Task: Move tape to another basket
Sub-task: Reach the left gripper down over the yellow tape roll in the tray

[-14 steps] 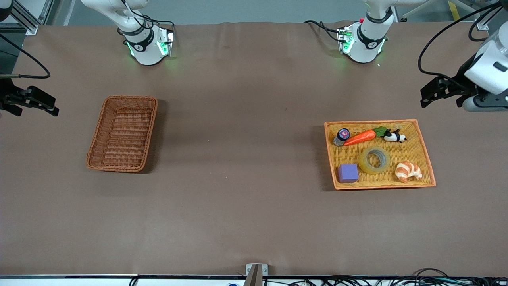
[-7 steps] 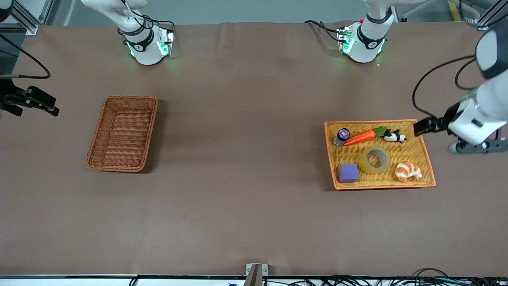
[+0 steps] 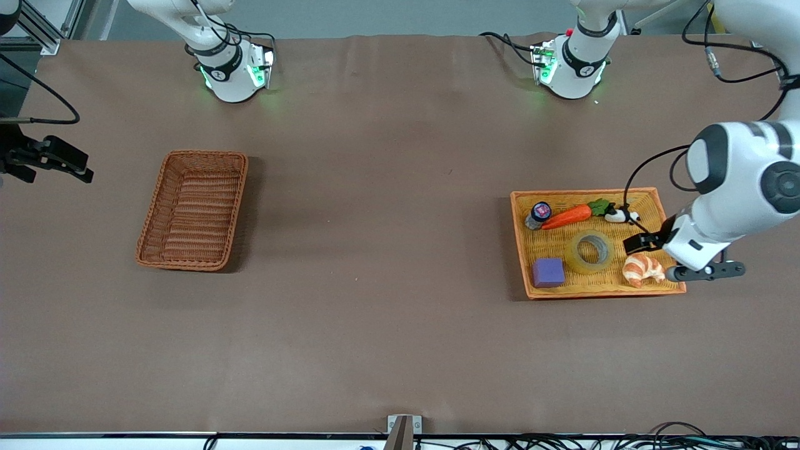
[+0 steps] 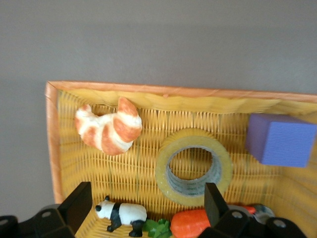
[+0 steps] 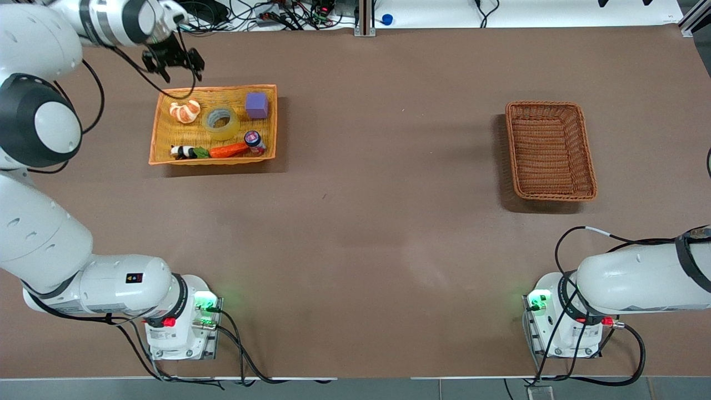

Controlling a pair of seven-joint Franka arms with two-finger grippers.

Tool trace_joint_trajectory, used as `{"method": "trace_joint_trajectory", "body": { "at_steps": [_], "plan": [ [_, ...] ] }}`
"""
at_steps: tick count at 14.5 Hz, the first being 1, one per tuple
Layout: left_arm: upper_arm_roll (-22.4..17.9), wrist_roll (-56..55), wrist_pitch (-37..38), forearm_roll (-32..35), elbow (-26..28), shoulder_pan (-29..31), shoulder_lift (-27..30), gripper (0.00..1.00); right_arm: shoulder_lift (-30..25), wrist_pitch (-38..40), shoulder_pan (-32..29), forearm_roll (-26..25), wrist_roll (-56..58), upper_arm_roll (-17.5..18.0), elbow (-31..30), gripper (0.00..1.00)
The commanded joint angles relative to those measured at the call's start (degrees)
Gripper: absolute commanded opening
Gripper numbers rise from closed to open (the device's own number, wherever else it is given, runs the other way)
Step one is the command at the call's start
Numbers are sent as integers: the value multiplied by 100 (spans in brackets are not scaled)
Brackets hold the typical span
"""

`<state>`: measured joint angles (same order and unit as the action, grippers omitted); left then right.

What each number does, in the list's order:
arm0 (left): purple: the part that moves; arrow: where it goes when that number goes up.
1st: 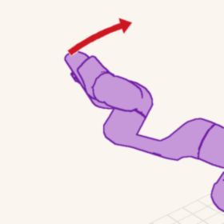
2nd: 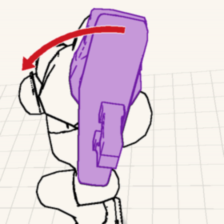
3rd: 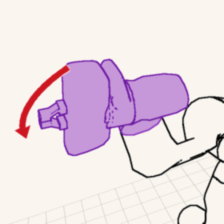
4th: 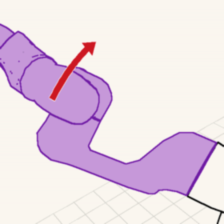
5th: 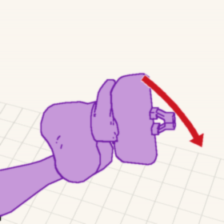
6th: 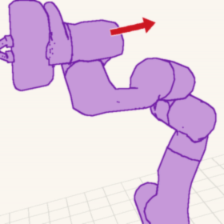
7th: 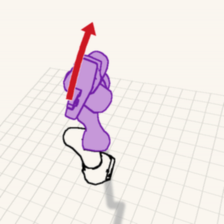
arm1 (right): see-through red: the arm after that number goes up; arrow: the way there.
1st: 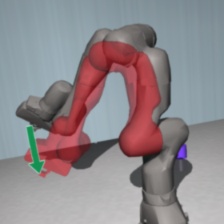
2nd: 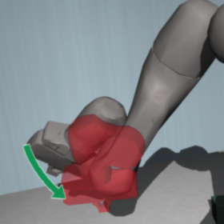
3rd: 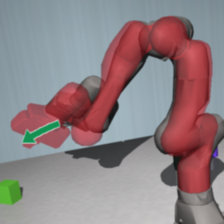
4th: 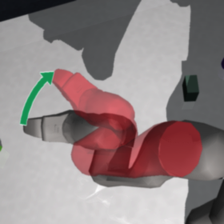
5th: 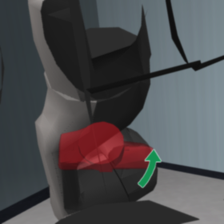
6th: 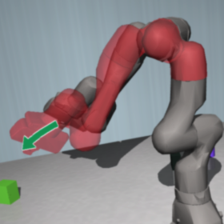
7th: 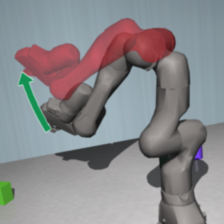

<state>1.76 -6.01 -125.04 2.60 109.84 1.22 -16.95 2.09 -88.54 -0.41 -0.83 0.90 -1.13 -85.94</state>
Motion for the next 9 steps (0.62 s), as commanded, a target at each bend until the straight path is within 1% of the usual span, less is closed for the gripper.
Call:
{"method": "trace_joint_trajectory", "body": {
  "at_steps": [1,4,9],
  "plan": [
    [-9,-93,-450,13,257,-7,-246,100,-77,12,-99,118,77,51,-72,100],
    [-17,-189,-819,12,354,-7,-650,98,-77,12,-99,118,77,42,-64,100],
    [-53,-199,-908,12,362,-7,-1090,89,-77,12,-108,118,77,42,-72,100]
  ]
}}
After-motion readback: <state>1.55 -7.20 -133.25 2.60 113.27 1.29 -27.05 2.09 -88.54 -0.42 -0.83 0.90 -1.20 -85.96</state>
